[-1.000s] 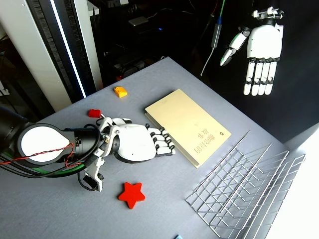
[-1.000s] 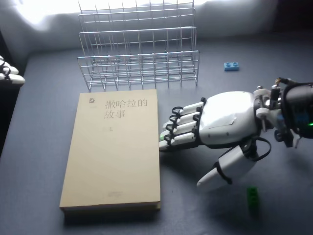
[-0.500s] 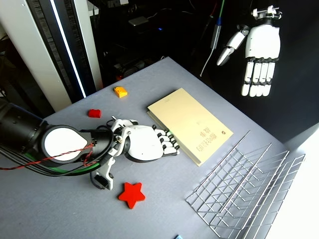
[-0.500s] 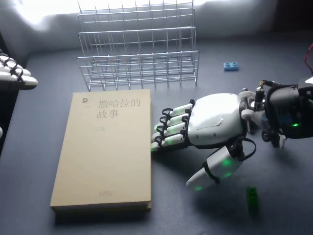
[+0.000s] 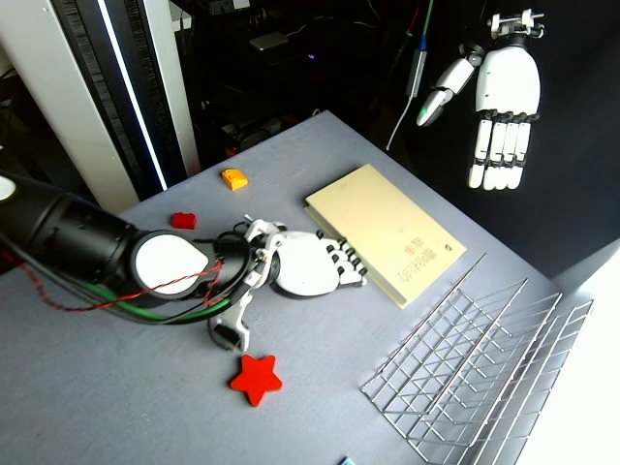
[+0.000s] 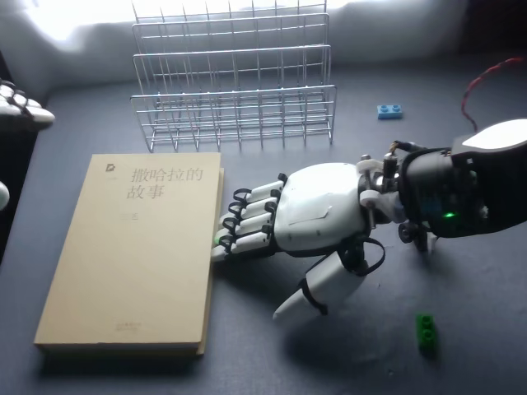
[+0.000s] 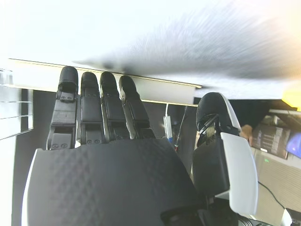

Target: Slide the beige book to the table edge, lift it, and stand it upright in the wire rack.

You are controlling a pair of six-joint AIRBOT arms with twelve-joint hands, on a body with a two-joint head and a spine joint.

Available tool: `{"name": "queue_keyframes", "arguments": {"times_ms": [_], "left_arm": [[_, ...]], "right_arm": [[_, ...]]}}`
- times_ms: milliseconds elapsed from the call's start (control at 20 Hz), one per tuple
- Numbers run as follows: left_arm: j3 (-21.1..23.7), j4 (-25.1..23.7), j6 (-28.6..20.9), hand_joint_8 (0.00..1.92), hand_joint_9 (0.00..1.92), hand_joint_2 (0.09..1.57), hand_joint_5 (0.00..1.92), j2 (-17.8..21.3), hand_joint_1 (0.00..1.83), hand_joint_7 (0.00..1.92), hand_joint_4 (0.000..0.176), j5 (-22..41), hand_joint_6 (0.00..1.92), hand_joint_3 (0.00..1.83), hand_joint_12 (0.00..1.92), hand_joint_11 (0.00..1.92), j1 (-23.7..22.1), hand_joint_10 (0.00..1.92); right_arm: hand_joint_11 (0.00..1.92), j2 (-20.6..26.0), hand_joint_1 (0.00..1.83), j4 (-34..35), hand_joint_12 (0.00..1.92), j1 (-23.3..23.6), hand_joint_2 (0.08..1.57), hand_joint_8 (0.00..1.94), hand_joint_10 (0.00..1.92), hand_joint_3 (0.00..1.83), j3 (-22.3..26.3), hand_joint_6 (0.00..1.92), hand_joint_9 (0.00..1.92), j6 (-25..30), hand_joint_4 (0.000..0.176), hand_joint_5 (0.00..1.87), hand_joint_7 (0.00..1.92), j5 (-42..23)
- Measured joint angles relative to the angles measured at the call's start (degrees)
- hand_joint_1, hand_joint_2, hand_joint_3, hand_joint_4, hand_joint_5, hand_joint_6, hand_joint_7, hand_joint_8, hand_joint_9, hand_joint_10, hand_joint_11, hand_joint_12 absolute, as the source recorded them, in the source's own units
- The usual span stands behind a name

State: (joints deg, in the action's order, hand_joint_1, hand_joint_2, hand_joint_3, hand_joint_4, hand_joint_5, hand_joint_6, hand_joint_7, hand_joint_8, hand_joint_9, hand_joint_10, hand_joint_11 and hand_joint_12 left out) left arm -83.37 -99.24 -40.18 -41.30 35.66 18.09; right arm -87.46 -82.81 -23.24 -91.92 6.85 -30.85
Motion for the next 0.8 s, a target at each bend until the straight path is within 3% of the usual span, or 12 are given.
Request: {"name": "queue_keyframes", "arguments": {"times_ms": [150,300,500,650,750,800], "left_arm": [[0.28,-6.38,-7.41,0.00,0.00,1.14,0.00,0.46,0.00,0.00,0.000,-1.53,0.00,0.00,0.00,0.00,0.17,0.00],[0.70,-17.49,-19.26,0.00,0.00,1.14,0.00,0.07,0.00,0.00,0.000,0.59,0.00,0.00,0.00,0.00,-0.72,0.00],[0.57,-19.39,-29.05,0.00,0.00,1.12,0.00,-1.60,0.00,0.00,0.000,1.05,0.00,0.00,0.00,0.00,-3.28,0.00],[0.50,-19.47,-36.46,0.00,0.00,1.13,0.00,-2.05,0.00,0.00,0.000,-2.21,0.00,0.00,0.00,0.00,-4.15,0.00],[-0.02,-19.28,-40.68,0.00,0.00,1.09,0.00,-2.01,0.40,0.00,0.000,-4.59,0.00,0.00,0.00,0.00,-3.78,0.00],[-0.22,-18.73,-42.66,0.00,0.00,1.08,0.00,-1.99,0.51,0.00,0.000,-5.33,0.00,0.00,0.00,0.00,-3.50,0.00]], "right_arm": [[0.00,-1.53,0.00,-0.70,0.27,0.37,1.14,0.00,0.00,0.00,-1.99,0.00,0.05,0.02,0.000,0.07,0.06,0.11],[0.00,-2.45,0.00,-0.98,0.26,0.35,1.14,0.00,0.00,0.00,-3.19,0.00,0.05,0.02,0.000,0.07,0.05,-0.20],[0.00,-4.24,0.00,-0.87,0.28,0.70,1.14,0.00,0.00,0.00,-4.72,0.00,0.05,0.04,0.000,0.07,0.05,-0.48],[0.00,-5.75,0.00,-1.70,0.32,1.44,1.15,0.00,0.00,0.00,-5.38,0.00,0.07,0.11,0.000,0.10,0.08,-0.04],[0.00,-6.84,0.00,-2.95,0.25,1.97,1.15,0.00,0.00,0.00,-6.01,0.00,0.05,1.46,0.000,0.08,0.06,0.46],[0.00,-7.28,0.00,-3.52,0.23,2.25,1.15,0.00,0.00,0.00,-6.08,0.00,0.04,1.97,0.000,0.07,0.05,0.72]]}}
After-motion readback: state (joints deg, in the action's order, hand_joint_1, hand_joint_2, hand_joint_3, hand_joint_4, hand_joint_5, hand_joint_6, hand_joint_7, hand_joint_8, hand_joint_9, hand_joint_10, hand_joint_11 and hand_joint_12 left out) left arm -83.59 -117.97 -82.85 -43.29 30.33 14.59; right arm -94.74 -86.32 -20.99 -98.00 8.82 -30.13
